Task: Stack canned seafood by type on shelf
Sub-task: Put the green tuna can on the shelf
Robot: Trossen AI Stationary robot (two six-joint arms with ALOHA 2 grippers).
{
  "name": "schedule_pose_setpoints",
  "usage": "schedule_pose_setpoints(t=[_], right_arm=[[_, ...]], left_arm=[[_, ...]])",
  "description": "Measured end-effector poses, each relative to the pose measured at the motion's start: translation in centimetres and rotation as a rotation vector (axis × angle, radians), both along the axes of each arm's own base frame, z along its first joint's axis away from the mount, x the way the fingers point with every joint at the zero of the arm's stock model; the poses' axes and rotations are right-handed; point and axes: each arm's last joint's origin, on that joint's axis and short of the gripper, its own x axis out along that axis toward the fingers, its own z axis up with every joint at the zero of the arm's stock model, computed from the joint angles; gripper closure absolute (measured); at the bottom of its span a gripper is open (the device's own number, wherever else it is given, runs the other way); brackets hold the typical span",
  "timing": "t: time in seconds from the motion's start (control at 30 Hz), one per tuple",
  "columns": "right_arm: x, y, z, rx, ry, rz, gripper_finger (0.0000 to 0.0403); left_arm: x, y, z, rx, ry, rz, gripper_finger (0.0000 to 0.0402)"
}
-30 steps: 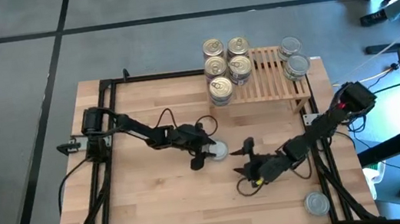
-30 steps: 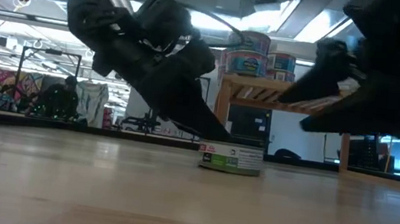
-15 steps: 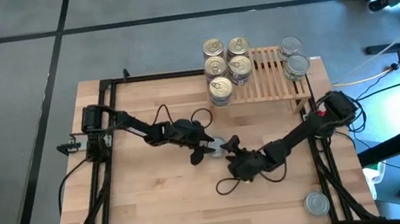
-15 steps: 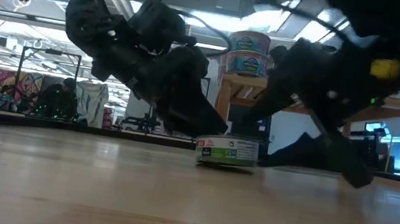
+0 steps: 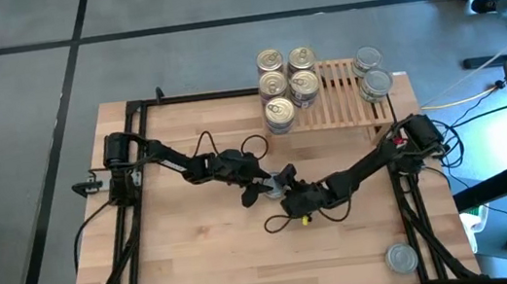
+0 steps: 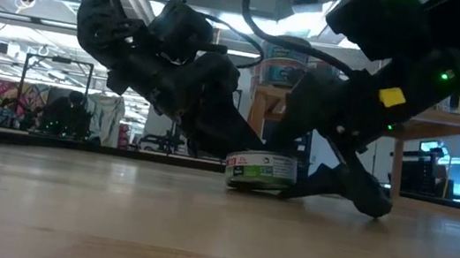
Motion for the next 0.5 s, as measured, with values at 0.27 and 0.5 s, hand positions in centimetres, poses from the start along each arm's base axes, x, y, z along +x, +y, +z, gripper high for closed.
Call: schedule_pose_setpoints(t=[0.27,0.5], right_arm=[[0.6,-0.2,0.3,0.062,-0.030,-0.013,0.0205],[-0.5,1.8,0.5,0.039,-0.033,-0.028,0.0256]], left_arm=[[0.0,-0.1,0.1,-0.013,-0.016,0.022,0.0164],[0.1,-0.4,0.9,-0.047,-0.042,0.033,0.0164]])
